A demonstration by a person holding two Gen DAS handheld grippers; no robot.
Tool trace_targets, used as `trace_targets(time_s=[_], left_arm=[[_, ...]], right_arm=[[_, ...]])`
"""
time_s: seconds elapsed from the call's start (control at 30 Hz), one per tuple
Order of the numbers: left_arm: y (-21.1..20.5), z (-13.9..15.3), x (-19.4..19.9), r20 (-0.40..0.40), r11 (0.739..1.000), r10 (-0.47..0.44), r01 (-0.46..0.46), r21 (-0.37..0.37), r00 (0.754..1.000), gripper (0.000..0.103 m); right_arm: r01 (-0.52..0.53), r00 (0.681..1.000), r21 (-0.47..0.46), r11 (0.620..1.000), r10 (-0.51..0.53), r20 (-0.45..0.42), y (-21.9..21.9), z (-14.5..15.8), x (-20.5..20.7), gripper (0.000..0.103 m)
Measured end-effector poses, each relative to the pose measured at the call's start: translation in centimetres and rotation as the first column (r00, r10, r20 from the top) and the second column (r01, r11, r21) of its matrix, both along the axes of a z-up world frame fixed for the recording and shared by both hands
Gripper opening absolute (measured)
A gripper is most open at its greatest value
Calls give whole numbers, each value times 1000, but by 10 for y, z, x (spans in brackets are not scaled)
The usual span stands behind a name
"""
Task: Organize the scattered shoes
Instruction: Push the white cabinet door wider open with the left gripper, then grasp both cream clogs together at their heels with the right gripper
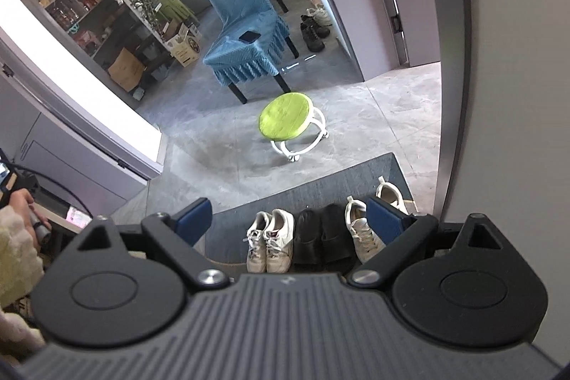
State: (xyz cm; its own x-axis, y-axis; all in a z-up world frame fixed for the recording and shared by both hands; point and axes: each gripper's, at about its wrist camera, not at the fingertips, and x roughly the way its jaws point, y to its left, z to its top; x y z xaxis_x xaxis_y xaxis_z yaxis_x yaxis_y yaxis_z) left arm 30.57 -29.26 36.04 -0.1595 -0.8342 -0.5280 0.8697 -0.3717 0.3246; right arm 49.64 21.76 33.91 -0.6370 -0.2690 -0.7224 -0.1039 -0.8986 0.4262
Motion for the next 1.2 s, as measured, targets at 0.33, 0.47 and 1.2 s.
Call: trace_targets(time_s=[0.33,0.47,1.2], left_arm=[[-9,8,-9,-48,996,-54,57,62,997,43],[4,21,6,-72,987,-157,159,24,985,62],[-2,-8,265,-144,959,-166,193,208,976,71]], right_arm=[[-10,1000,-11,1000,10,-17,12,-8,-4,95],[-51,999,-41,998,51,1,6,-22,-14,95],[-457,826,-89,885,459,328,-159,-67,-69,95]])
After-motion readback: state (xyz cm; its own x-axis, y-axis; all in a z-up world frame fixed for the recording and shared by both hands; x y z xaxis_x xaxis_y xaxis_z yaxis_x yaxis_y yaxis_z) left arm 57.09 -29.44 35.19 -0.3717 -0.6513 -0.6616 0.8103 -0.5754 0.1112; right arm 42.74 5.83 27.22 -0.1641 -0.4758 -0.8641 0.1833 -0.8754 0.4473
